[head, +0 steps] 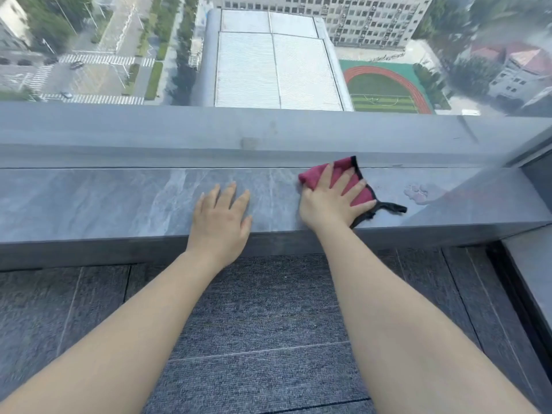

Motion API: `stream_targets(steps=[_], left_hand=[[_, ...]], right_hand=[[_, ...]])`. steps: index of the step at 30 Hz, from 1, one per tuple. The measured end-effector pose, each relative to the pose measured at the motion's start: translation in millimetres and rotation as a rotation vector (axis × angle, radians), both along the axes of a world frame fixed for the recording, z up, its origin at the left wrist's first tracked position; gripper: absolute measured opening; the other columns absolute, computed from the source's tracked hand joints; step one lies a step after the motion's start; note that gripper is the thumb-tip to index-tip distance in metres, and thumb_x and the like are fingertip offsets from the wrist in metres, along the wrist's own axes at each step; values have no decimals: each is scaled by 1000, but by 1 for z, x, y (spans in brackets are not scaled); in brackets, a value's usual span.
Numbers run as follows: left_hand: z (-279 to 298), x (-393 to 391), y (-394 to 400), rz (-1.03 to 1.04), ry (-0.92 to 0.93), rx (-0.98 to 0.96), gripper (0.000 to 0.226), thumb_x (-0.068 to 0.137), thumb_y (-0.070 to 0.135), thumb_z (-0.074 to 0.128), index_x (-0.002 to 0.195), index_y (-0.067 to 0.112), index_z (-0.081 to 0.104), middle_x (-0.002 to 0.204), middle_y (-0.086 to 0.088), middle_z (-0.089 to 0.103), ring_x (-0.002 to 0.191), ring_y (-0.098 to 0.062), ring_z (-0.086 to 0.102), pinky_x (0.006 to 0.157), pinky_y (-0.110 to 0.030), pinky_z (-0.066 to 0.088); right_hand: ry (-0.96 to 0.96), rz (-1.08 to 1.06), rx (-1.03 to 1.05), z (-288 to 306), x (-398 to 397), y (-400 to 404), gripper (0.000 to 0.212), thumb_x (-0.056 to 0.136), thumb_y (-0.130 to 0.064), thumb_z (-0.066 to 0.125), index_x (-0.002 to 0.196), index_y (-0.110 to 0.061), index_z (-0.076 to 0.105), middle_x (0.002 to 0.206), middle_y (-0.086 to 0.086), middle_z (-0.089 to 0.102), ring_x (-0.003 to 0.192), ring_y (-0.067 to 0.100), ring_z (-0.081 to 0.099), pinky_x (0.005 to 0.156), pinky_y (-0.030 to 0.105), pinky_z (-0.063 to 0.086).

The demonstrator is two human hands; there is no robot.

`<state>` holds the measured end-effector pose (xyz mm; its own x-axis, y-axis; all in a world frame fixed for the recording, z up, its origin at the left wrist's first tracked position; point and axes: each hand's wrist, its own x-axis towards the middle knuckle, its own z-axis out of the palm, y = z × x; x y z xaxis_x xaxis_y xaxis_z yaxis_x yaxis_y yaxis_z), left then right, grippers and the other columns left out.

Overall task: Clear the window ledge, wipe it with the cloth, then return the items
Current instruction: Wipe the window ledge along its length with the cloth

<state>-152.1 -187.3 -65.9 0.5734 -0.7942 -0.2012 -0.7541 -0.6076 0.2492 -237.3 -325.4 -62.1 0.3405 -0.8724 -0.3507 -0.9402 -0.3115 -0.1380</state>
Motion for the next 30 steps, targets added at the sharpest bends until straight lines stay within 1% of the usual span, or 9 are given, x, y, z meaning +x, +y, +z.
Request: stream_targets(steps=[3,6,9,12,16,20,23,26,30], left_hand=[[-2,-5,-4,32,-1,-49,49,94,30,34,141,17,25,155,-9,18,142,-31,12,117,-44,7],[-3,-8,-4,56,1,-68,49,93,30,36,140,17,27,154,-9,20,142,-31,13,117,-45,7],[-4,-8,-4,60,7,-79,49,93,30,37,140,17,28,154,-9,21,142,-31,14,117,-45,8],[-3,-8,-5,65,1,-64,49,93,31,34,140,18,26,155,-7,19,142,-29,11,117,-44,7],[0,-10,-10,68,7,-58,49,94,31,33,140,18,25,155,-6,18,142,-27,10,117,-43,5],[1,-7,-8,39,8,-35,50,94,34,31,141,20,22,155,-5,16,143,-25,9,117,-41,6],[2,-5,-6,15,18,-22,50,94,34,31,141,20,22,155,-4,16,143,-25,9,117,-41,7],[4,-5,-7,14,25,-24,50,94,33,33,141,20,23,155,-5,17,143,-25,10,117,-41,8],[5,-8,-11,48,47,-68,49,92,29,40,139,16,30,153,-9,23,141,-28,15,115,-42,10]], right_hand=[[-14,229,-45,-2,1,9,64,95,-44,20,148,-22,-8,158,12,-14,144,37,-17,110,63,-11],[-77,573,-48,-1,-16,16,59,95,-38,25,148,-34,0,160,0,-10,146,25,-14,114,53,-12],[-116,711,-55,1,-38,11,55,93,-36,22,145,-43,8,160,-8,-3,147,17,-9,117,46,-12],[-73,626,-59,0,-64,-3,56,92,-35,24,144,-45,7,159,-9,-4,147,17,-10,117,48,-11],[20,291,-50,1,-86,-27,56,95,-42,25,146,-42,-1,159,-3,-13,146,26,-13,114,55,-10],[25,49,-31,-1,-62,-30,61,95,-48,19,148,-30,-6,158,7,-16,144,35,-16,111,63,-8],[9,-47,-14,0,-34,-26,68,93,-53,17,149,-21,-7,158,13,-14,144,39,-15,110,66,-8],[-24,52,-12,-1,-12,-12,70,93,-56,16,148,-21,-7,158,14,-13,144,38,-16,110,65,-9],[-80,453,-48,0,-22,8,57,96,-45,20,147,-35,-2,159,3,-11,146,27,-15,114,54,-12]])
